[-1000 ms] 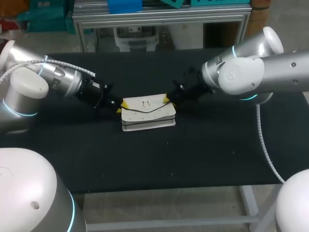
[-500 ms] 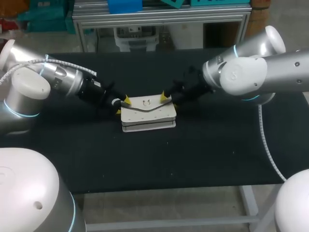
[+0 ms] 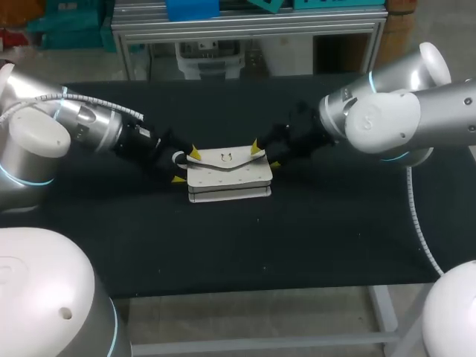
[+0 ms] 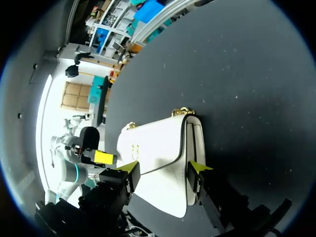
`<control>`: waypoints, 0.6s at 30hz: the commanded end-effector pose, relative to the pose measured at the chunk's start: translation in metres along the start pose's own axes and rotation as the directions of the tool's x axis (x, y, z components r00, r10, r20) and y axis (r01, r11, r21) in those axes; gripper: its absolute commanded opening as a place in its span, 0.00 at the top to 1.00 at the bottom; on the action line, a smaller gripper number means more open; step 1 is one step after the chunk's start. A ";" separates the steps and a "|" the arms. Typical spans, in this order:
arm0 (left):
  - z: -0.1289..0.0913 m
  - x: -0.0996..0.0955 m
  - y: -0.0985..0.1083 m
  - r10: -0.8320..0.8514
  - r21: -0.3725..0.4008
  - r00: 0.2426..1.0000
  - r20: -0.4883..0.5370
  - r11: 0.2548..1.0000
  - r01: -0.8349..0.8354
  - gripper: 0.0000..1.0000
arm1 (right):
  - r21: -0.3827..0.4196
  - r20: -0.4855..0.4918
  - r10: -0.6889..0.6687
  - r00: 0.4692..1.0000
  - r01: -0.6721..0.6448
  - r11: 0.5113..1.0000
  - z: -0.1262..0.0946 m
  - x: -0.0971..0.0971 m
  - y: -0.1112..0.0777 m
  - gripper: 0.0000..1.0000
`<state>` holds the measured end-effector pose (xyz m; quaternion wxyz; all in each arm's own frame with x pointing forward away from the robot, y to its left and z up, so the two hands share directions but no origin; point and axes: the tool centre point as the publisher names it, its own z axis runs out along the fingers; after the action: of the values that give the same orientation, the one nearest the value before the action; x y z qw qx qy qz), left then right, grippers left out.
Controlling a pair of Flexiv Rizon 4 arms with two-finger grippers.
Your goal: Pick up the bag, open it, inspect its contents, close it, and place it on the opposite side
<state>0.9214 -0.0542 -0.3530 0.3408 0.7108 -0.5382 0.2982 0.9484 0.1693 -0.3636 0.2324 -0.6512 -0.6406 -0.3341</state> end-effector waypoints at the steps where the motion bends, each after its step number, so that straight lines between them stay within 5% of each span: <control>1: 0.001 0.001 0.008 0.009 0.007 1.000 0.011 1.000 -0.009 0.37 | 0.004 0.019 -0.012 1.000 0.012 1.000 -0.009 0.003 -0.003 0.23; 5: 0.003 0.002 0.013 0.015 0.005 1.000 0.020 1.000 -0.015 0.53 | 0.003 0.047 -0.023 0.999 0.023 1.000 -0.023 0.000 -0.005 0.01; 15: 0.014 -0.006 0.016 -0.005 0.028 0.998 0.066 1.000 0.003 0.55 | 0.038 0.110 -0.066 0.992 0.062 0.997 -0.055 -0.014 0.000 0.00; 17: 0.017 -0.006 0.012 -0.007 0.033 0.998 0.069 0.999 0.005 0.71 | 0.055 0.116 -0.084 0.990 0.078 0.995 -0.060 -0.017 0.002 0.00; 18: 0.018 -0.006 0.010 -0.011 0.035 0.997 0.070 0.999 0.008 0.92 | 0.067 0.126 -0.093 0.988 0.085 0.994 -0.063 -0.018 0.004 0.00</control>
<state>0.9079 -0.0626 -0.3623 0.3106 0.7287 -0.5420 0.2804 0.9414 0.1169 -0.3432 0.1903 -0.6374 -0.6868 -0.2927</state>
